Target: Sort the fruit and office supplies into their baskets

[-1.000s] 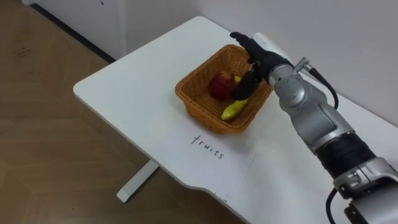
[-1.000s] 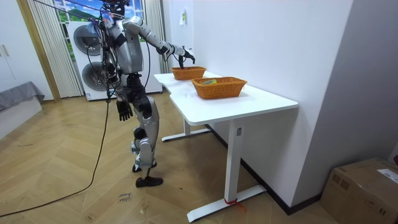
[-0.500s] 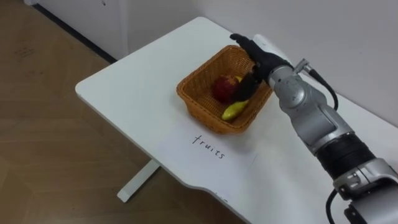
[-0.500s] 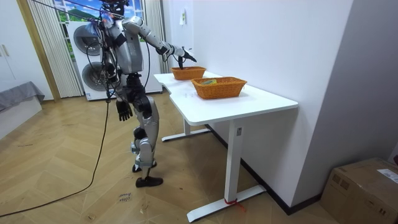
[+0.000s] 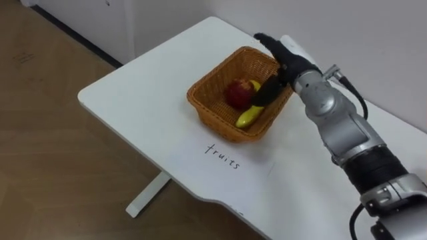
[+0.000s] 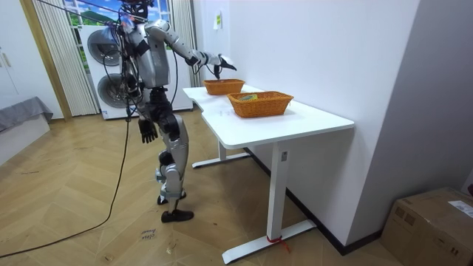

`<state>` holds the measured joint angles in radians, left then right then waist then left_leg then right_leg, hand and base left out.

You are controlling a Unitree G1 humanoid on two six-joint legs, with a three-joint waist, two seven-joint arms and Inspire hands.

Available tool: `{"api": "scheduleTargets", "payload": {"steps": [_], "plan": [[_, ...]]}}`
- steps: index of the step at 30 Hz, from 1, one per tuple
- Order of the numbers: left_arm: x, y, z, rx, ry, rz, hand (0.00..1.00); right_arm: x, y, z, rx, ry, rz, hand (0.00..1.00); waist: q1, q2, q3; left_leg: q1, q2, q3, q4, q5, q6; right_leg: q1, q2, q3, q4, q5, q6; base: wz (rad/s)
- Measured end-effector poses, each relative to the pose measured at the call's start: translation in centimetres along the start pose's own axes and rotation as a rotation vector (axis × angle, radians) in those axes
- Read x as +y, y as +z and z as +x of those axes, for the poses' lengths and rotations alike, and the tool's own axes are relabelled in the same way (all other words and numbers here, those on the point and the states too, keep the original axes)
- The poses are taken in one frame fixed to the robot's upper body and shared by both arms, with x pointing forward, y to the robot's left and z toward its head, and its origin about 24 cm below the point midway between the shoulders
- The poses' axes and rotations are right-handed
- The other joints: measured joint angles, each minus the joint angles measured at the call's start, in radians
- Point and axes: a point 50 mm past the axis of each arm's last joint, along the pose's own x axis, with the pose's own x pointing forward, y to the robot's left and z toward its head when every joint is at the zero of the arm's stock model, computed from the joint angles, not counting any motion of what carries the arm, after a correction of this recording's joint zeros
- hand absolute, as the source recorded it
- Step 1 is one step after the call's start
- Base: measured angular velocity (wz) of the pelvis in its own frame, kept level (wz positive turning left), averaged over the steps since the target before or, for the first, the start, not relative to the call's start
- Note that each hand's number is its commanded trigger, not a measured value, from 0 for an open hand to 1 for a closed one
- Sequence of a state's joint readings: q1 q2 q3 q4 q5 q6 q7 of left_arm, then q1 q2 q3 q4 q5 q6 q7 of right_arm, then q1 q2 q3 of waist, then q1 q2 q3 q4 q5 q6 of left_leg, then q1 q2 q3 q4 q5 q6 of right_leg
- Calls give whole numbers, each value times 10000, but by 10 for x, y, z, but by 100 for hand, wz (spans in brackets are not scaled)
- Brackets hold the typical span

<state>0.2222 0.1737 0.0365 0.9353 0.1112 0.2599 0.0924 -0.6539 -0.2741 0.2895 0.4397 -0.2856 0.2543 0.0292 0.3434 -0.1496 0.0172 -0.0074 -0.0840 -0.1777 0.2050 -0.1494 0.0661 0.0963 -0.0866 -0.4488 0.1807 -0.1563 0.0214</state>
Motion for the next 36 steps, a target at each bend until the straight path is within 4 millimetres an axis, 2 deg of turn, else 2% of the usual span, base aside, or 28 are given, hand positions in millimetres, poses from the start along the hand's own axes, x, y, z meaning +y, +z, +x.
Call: {"api": "scheduleTargets", "payload": {"steps": [1,5,8,11,15,19,21,24,25,29,32,36], "plan": [[-2,-3,0,66,-79,-16,0,-5,8,-2,-413,-198,435,0,-129,89,-20,18,3,63,-8,-1,3,-3,7,102,-18,0,0,-15],[-2,-5,0,121,-190,-11,0,-14,19,-7,-1180,-385,2168,0,-516,293,-84,167,10,124,-58,0,14,101,3,157,-23,0,0,-6],[0,-5,0,-12,-222,-134,0,-23,23,-10,-1599,-435,3732,0,-884,339,-115,210,36,250,-76,0,14,91,17,380,-12,0,0,-9],[0,-4,0,-61,-277,-87,0,-31,24,-13,-1831,-697,4342,0,-1129,347,-124,222,42,334,-72,-2,21,57,20,518,6,1,-1,-10],[-1,-5,-1,-71,-288,-132,0,-50,20,-22,-2122,-1349,4894,0,-1489,361,-155,288,57,545,-74,-29,57,7,50,1007,53,1,0,-18],[-1,-2,-1,-319,-155,-187,0,-64,14,-28,-2220,-1914,5752,0,-1879,370,-268,355,76,702,-70,-42,79,7,74,1242,70,13,0,-11],[-1,-2,-1,-379,-129,-253,0,-68,12,-30,-2266,-2087,6217,0,-2068,384,-265,381,89,733,-68,-42,79,19,94,1348,69,29,-4,-10],[0,-1,-1,-506,-118,-278,0,-72,7,-34,-2218,-2408,6808,0,-2129,409,-247,469,188,982,-76,-79,65,12,174,1586,63,97,-41,-24],[-1,-2,-1,-472,-100,-282,0,-73,5,-34,-2189,-2464,7100,0,-2278,408,-247,477,198,994,-71,-99,47,-2,196,1670,60,104,-52,-12],[-4,-5,-2,-371,-120,-637,0,-80,-1,-40,-2212,-2770,7943,0,-2394,483,-218,532,266,1185,-67,-163,29,-16,274,1936,47,136,-81,-17],[-5,-10,-2,-213,-88,-731,0,-88,3,-52,-2815,-2991,8725,0,-2684,517,-254,528,330,1395,-89,-175,33,-86,298,1992,60,158,-99,-12],[-6,-15,-3,-98,-114,-721,0,-97,5,-57,-3127,-3269,9358,0,-2919,590,-294,654,402,1654,-165,-178,28,-96,352,2169,57,175,-114,-20]]}}
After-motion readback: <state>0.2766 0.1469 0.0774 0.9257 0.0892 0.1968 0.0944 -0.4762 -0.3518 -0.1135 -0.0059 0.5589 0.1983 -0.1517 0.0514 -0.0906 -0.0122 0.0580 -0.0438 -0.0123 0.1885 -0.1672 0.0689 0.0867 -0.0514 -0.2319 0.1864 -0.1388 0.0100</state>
